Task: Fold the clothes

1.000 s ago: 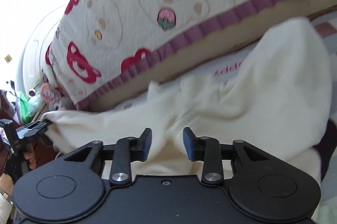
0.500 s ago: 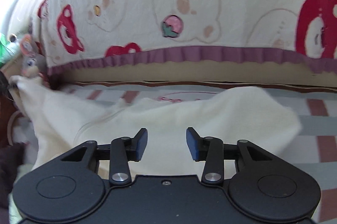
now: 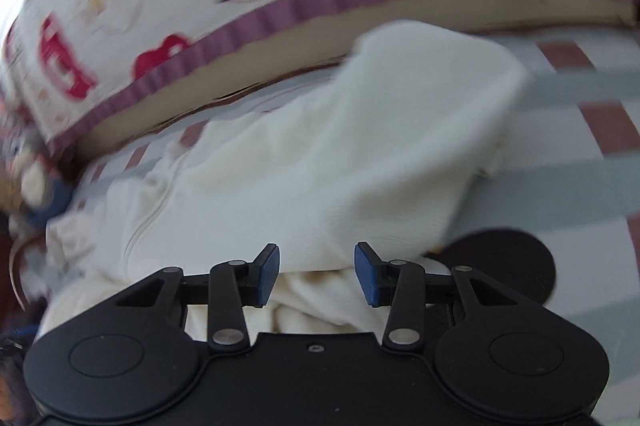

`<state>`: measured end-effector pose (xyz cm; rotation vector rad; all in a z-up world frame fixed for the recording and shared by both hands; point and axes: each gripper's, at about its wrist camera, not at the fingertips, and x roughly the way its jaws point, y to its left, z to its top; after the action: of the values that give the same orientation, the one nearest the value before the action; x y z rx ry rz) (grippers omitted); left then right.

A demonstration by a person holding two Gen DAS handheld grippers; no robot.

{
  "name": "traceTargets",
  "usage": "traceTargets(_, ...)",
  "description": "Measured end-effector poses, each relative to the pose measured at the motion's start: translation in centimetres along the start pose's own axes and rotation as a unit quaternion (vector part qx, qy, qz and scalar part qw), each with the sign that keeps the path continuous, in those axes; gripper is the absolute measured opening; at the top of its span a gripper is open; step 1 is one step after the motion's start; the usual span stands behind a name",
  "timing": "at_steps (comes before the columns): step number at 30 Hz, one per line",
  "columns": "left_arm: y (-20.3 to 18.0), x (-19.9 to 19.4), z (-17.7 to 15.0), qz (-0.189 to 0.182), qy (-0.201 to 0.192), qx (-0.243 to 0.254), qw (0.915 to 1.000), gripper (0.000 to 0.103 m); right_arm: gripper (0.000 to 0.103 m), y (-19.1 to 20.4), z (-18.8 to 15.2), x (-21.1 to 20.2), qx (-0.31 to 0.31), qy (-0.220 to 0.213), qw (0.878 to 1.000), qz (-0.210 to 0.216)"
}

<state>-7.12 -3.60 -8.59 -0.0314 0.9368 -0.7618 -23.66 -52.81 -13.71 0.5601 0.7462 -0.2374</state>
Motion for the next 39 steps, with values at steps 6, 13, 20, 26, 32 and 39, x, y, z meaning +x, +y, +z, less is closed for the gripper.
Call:
traceTargets(6,-3.2,-3.1,-2.9,-0.063,-0.002,-0.007,0.9980,0.068,0.047,8.9,-3.7,0.4,-0.188,0.033,0.978,0.083)
traceTargets(13,-7.7,0.4,-5.4,0.025,0.092,0.135,0.9863,0.065,0.047,16.9,-10.1,0.4,-0.320,0.098,0.931,0.145)
traceTargets(20,-6.2,2.5,-2.4,0.065,0.068,0.113,0.9891,0.002,0.054,18.2,-14.9,1.2,-0.451,0.104,0.882,0.087)
traceTargets(26,-5.5,1.8,2.3,0.068,-0.008,0.055,0.9961,0.002,0.057,18.5,-15.3,0.8,-0.480,0.087,0.867,0.103)
traceTargets(32,-4.6,-0.5,1.8,0.073,-0.071,0.017,0.9947,0.000,0.058,18.7,-17.1,0.7,-0.513,0.084,0.847,0.111)
traceTargets(39,-2.0,-4.2,-0.3,0.091,-0.095,-0.033,0.9907,0.000,0.006,19.4,-17.6,-0.1,-0.540,0.022,0.834,0.112)
